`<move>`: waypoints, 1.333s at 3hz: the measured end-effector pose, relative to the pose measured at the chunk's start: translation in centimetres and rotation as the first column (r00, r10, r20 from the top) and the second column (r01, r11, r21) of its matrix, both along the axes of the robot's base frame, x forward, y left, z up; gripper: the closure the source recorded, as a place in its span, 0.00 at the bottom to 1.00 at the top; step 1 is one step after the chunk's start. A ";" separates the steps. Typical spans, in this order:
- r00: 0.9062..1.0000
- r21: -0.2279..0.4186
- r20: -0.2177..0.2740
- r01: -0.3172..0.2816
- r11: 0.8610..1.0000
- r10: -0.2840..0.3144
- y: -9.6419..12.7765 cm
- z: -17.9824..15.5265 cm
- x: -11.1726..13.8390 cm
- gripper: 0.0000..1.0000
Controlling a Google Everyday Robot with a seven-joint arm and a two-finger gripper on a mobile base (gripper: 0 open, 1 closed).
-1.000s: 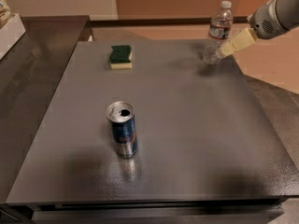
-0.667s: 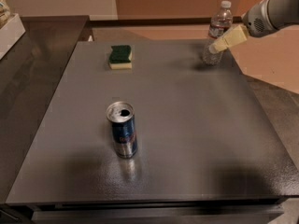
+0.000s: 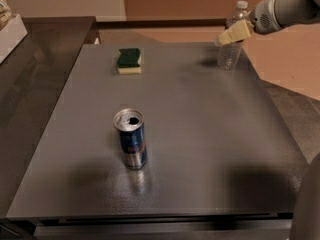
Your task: Move water bottle near redbull can
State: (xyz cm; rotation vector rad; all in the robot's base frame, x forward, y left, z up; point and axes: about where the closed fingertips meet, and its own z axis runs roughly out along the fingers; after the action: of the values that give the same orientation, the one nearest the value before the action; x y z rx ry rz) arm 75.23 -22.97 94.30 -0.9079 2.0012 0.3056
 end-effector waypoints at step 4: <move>0.987 0.035 -0.032 -0.155 0.987 0.156 3.5 3.9 -6.2 1.00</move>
Offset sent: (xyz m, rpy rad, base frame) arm -0.0083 -0.0077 0.0252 0.0170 -0.0132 -0.0001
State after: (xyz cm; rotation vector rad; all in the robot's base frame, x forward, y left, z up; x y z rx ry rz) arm 68.99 -19.49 98.24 -1.0468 1.9546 0.4430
